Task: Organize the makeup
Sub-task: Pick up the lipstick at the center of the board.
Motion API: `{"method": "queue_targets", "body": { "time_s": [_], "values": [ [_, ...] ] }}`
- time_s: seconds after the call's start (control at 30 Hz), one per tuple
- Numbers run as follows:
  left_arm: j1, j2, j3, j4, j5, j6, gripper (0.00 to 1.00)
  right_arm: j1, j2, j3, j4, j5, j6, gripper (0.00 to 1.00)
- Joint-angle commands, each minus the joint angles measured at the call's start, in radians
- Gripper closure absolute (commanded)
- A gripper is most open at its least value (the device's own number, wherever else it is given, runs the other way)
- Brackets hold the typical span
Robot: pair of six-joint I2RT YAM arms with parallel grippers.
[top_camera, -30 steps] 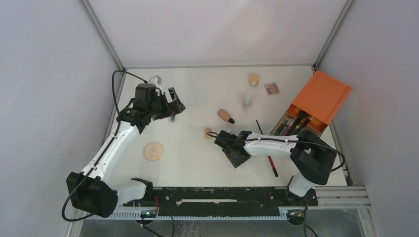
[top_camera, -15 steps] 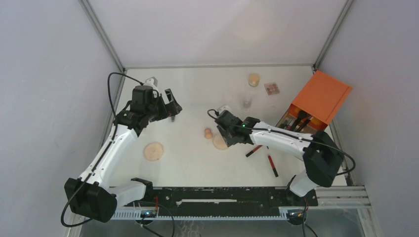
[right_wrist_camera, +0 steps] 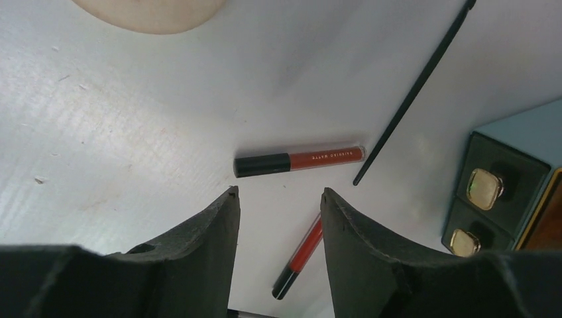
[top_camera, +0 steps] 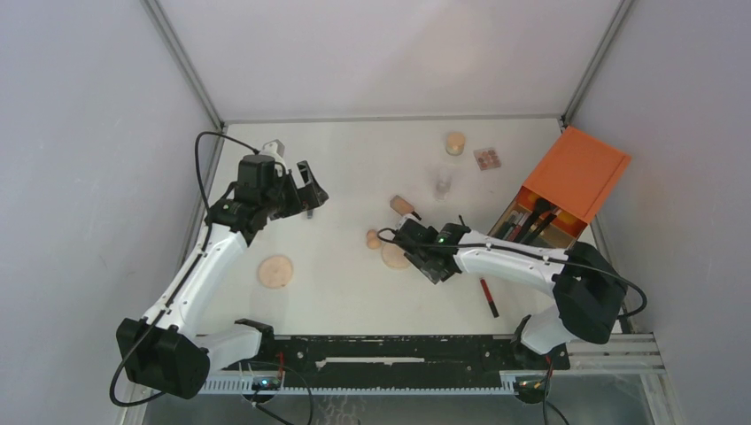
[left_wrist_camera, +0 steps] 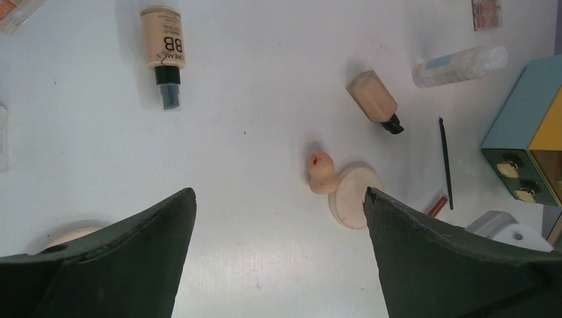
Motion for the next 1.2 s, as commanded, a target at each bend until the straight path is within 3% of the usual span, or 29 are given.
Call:
{"method": "queue_targets", "body": {
  "time_s": [0.0, 0.53, 0.9, 1.17],
  "values": [
    [0.007, -0.015, -0.015, 0.034, 0.019, -0.007, 0.00, 0.009, 0.039, 0.006, -0.008, 0.011, -0.093, 0.44],
    [0.005, -0.016, -0.019, 0.031, 0.025, -0.003, 0.00, 0.026, 0.193, 0.039, -0.090, -0.029, -0.143, 0.45],
    [0.005, -0.002, -0.009, 0.036, 0.038, -0.004, 0.00, -0.002, 0.232, 0.002, 0.016, 0.051, -0.196, 0.46],
    [0.006, 0.005, -0.006, 0.047, 0.052, -0.012, 0.00, -0.085, 0.248, 0.016, 0.071, 0.006, -0.262, 0.46]
  ]
}}
